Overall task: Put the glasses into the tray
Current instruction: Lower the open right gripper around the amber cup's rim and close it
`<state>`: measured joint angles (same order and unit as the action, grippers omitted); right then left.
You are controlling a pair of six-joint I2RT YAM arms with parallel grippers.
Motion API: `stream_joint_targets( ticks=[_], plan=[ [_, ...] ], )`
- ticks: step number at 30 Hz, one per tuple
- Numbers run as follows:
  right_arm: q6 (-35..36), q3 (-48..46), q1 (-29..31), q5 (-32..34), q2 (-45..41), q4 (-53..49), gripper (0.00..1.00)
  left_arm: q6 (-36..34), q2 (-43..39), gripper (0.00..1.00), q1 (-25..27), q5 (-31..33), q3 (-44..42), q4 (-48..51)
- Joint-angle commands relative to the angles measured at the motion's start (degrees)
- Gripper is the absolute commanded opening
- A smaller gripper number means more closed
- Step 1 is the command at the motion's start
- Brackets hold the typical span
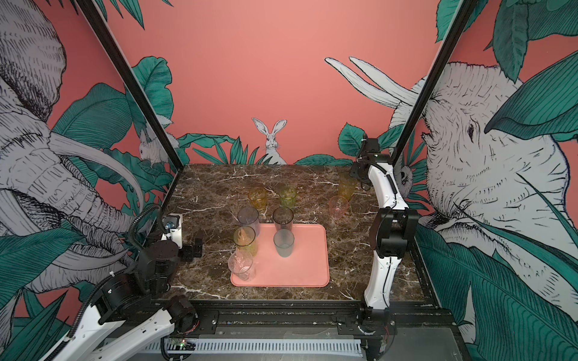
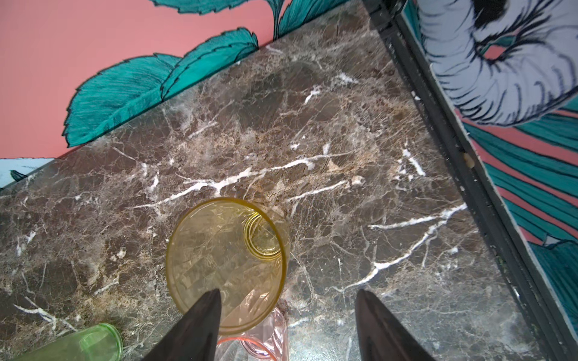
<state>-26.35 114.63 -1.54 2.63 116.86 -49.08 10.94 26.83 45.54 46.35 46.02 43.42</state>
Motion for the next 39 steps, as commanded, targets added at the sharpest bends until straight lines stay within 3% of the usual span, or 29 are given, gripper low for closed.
stream_joint_targets(
  ticks=[1,39],
  plan=[
    [-0.1,1.7,-0.4,-1.0,0.9,-1.4,0.69,0.8,0.3,0.99,-0.2,1.1,-0.3,0.2],
    [-0.3,1.9,-1.3,-4.2,6.2,-0.8,0.52,0.8,0.7,0.99,-0.2,0.8,-0.4,-0.1]
  ],
)
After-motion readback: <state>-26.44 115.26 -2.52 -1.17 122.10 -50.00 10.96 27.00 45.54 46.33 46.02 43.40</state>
